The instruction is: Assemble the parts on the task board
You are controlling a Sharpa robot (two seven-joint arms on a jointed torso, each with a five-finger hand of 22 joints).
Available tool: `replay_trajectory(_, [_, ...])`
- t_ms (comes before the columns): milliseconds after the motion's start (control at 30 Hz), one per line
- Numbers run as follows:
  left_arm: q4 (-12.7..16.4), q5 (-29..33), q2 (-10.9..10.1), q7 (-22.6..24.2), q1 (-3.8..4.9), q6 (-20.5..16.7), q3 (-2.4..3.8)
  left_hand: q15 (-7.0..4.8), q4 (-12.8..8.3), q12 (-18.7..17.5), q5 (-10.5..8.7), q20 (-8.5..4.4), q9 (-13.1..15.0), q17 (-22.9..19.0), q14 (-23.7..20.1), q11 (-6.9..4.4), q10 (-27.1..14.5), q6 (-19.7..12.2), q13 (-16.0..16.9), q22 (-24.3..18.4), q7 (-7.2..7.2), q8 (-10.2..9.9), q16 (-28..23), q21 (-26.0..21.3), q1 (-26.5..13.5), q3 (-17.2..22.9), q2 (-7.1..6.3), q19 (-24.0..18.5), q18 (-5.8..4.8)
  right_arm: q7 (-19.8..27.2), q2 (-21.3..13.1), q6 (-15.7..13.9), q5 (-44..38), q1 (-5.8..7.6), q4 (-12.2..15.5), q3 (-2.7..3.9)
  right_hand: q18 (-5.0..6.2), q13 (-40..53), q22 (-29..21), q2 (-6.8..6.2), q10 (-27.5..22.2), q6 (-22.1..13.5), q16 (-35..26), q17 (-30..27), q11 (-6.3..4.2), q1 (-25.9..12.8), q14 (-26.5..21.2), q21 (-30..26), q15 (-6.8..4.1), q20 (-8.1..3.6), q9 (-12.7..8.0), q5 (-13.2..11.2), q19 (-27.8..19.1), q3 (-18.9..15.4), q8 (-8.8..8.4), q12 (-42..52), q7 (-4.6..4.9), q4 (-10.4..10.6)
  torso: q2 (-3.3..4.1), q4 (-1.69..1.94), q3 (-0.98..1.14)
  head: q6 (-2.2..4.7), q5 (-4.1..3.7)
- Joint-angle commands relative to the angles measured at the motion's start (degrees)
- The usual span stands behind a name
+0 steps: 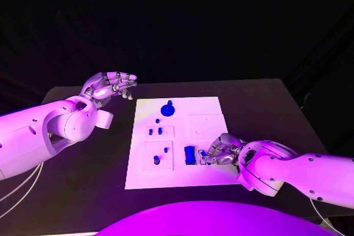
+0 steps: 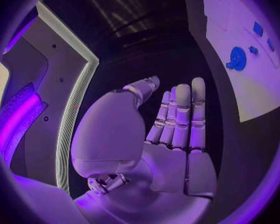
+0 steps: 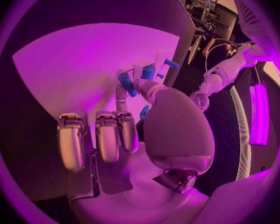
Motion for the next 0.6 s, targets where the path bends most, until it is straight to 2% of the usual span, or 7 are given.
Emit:
replay_trajectory(33, [0.1, 0.0, 0.2, 0.3, 0.03, 0.8, 0.04, 0.08, 0.4, 0.2, 0.29, 0.05, -0.1, -0.1, -0.1, -0.04, -0.4, -0.4, 0.0, -0.1, 1.11, 0.3, 0.2, -0.3, -0.4, 0.0, -0.06, 0.3, 0.87, 0.6, 0.5, 0.8, 0.2, -0.13, -0.5, 0.0, -0.81, 14.4, 15.1, 0.0, 5.2, 0.2, 0.2, 15.1, 0.01, -0.5, 5.9, 0.3, -0.04, -0.21, 0.0, -0.5, 6.0, -0.5, -0.02, 0.1, -0.01, 0.2, 0.01, 0.0, 0.05, 0.0, -0.02])
replay_trajectory(200, [0.1, 0.0, 0.2, 0.3, 0.03, 0.9, 0.04, 0.08, 0.4, 0.2, 0.29, 0.05, -0.1, -0.1, -0.1, -0.04, -0.4, -0.4, 0.0, -0.1, 1.11, 0.3, 0.2, -0.3, -0.4, 0.0, -0.06, 0.3, 0.87, 0.5, 1.4, 0.6, -0.9, -0.19, -1.1, 0.0, -0.81, 14.4, 15.1, 0.1, 5.2, 0.3, 0.2, 15.1, 0.01, -1.2, 5.9, 0.3, -0.03, -0.2, 0.0, -1.3, 6.0, -1.0, -0.07, 0.2, -0.01, 0.6, 0.08, 0.1, 0.05, 0.0, 0.06])
replay_trajectory(600, [0.1, 0.0, 0.1, 0.1, 0.03, 1.0, 0.04, 0.1, 0.5, 0.4, 0.27, 0.06, -0.1, -0.1, -0.1, -0.01, -0.4, -0.4, 0.0, -0.1, 1.14, 0.4, 0.3, -0.3, -0.6, 0.0, -0.03, 0.3, 0.86, 0.0, 1.7, 1.4, -2.7, -0.22, -1.7, 0.0, -0.81, 14.4, 15.1, 0.32, 5.3, 0.7, 0.2, 15.1, 0.01, -2.8, 5.9, 0.3, -0.03, -0.18, 0.0, -3.6, 6.0, -2.5, -0.14, 0.3, -0.04, 2.2, -0.01, 0.02, -0.02, 0.0, 0.11])
